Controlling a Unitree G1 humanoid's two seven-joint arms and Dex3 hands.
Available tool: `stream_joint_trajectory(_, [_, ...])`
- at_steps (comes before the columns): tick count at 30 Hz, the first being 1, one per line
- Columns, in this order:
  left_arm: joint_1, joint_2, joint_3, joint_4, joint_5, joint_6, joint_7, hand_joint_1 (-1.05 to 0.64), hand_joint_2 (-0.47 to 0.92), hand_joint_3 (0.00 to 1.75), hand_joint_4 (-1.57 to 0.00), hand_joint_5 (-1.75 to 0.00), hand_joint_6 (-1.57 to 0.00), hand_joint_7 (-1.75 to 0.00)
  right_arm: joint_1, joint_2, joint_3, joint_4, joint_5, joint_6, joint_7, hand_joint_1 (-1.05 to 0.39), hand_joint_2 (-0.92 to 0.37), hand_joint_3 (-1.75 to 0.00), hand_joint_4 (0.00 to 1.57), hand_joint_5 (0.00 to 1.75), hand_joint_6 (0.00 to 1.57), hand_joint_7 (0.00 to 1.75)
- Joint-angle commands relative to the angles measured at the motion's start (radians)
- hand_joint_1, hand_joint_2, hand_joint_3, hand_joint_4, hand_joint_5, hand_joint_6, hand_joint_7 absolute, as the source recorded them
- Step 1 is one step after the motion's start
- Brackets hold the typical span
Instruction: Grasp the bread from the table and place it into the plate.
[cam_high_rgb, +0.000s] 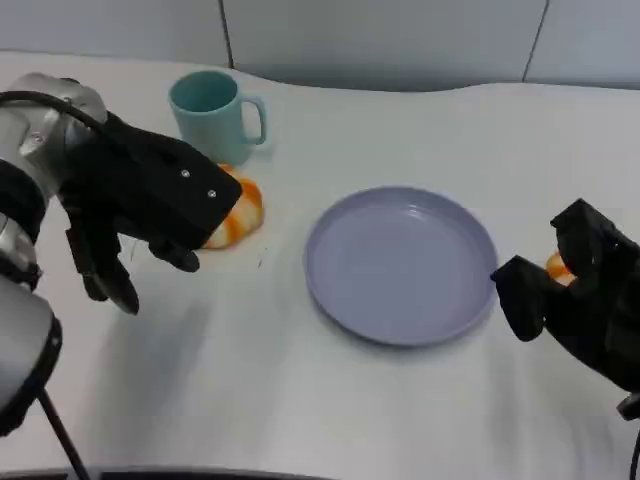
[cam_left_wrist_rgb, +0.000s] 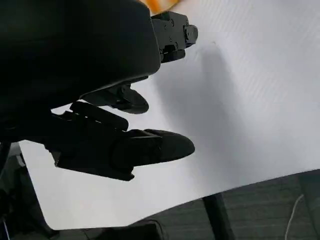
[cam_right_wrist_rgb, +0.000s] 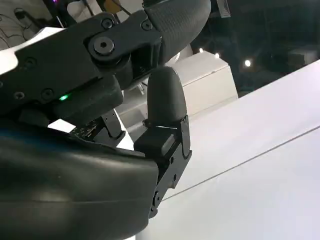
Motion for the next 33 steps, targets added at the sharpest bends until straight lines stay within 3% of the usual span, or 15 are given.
stream_joint_trajectory(1, [-0.033,0.033,0.005,-0.015,-0.012,-0.047,-0.071,-0.49,0.92,0.39,-0.65,-0.04,-0.58,-0.03,0.011,-0.008,-0.001,-0.014,-0.006,-0.011,-0.015,-0.42,-0.85,0.0,0.87,1.75,0.66,1.75])
stream_joint_trajectory(10, [-0.039,0.043,0.014,-0.026,-0.026,-0.044,-0.119,-0.45,0.92,0.39,-0.66,-0.03,-0.57,-0.01,0.005,-0.014,-0.002,-0.012,0.005,0.009,-0.017,-0.42,-0.84,0.0,0.88,1.75,0.68,1.75])
stream_joint_trajectory(16, [-0.075,0.089,0.123,-0.071,-0.095,0.017,0.118,-0.38,0.92,0.26,-0.68,-0.02,-0.61,-0.02,0.009,-0.009,-0.001,-0.006,-0.004,-0.008,-0.015,-0.42,-0.84,0.0,0.88,1.75,0.66,1.75])
stream_joint_trajectory(22, [-0.111,0.085,0.143,-0.074,-0.092,0.039,0.277,-0.32,0.92,0.2,-0.63,0.0,-0.46,0.0,0.004,-0.009,0.004,0.002,-0.006,-0.008,-0.012,-0.42,-0.84,0.0,0.87,1.75,0.65,1.75])
stream_joint_trajectory(33, [-0.114,0.083,0.133,-0.068,-0.086,0.033,0.307,-0.33,0.92,0.19,-0.62,0.0,-0.45,0.0,0.003,-0.011,0.005,0.002,-0.004,-0.007,-0.013,-0.42,-0.84,0.0,0.86,1.75,0.65,1.75])
